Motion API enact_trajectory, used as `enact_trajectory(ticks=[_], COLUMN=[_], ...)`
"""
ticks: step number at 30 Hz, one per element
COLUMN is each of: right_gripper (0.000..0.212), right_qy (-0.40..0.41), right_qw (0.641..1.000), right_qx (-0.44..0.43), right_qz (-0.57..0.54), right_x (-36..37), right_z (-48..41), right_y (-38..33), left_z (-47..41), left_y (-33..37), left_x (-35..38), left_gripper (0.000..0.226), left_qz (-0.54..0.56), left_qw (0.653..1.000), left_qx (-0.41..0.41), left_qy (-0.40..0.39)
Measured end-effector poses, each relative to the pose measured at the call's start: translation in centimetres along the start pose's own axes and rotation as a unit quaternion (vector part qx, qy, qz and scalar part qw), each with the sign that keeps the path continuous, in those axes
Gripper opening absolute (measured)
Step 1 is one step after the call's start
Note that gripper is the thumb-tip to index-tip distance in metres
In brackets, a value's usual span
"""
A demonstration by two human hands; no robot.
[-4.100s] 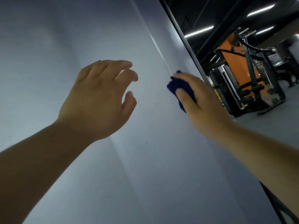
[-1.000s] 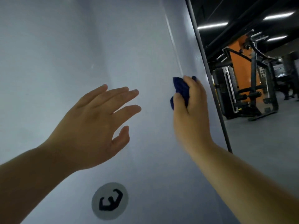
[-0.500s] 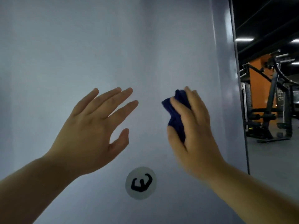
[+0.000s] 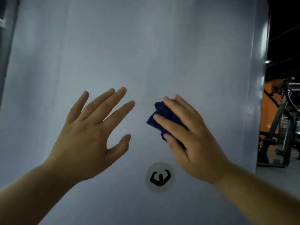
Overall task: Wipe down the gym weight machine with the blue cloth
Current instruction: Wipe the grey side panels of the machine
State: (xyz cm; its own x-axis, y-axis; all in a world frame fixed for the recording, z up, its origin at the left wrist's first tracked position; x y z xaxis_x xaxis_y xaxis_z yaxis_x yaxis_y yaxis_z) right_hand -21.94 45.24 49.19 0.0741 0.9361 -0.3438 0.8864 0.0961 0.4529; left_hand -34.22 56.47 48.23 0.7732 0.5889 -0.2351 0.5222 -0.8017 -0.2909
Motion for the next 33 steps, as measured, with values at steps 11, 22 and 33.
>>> enact_trajectory(ticks=[11, 22, 33], right_gripper=[0.03, 0.031, 0.028], right_qy=[-0.029, -0.009, 0.122], right_qw=[0.996, 0.998, 0.991], right_qx=[-0.084, -0.059, 0.009], right_qz=[-0.015, -0.022, 0.049], right_x=[2.1, 4.6, 3.5], right_z=[-3.9, -9.4, -14.2], right_y=[-3.6, -6.4, -5.9], left_z=[1.4, 5.2, 10.6], left_y=[-4.4, -8.2, -10.4], left_x=[-0.4, -0.2, 1.0], left_gripper=[0.07, 0.072, 0.071], left_qz=[0.054, 0.132, 0.197], left_qw=[0.993, 0.967, 0.938], left_qx=[-0.1, -0.212, -0.284], left_qy=[0.021, 0.055, 0.032])
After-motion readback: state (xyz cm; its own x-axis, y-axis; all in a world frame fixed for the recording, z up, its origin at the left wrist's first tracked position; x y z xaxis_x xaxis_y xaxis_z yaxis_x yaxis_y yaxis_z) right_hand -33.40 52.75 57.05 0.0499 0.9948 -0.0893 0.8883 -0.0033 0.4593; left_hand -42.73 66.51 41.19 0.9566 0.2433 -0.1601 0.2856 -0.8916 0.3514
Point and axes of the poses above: each hand's wrist, its own z-axis away from the middle knuckle, its own x-axis out of the palm, y = z × x, the point moved 9 cm from there along -z, towards the middle knuckle, and after that the axes turned 4 degrees about -z, right-handed, at the moved point
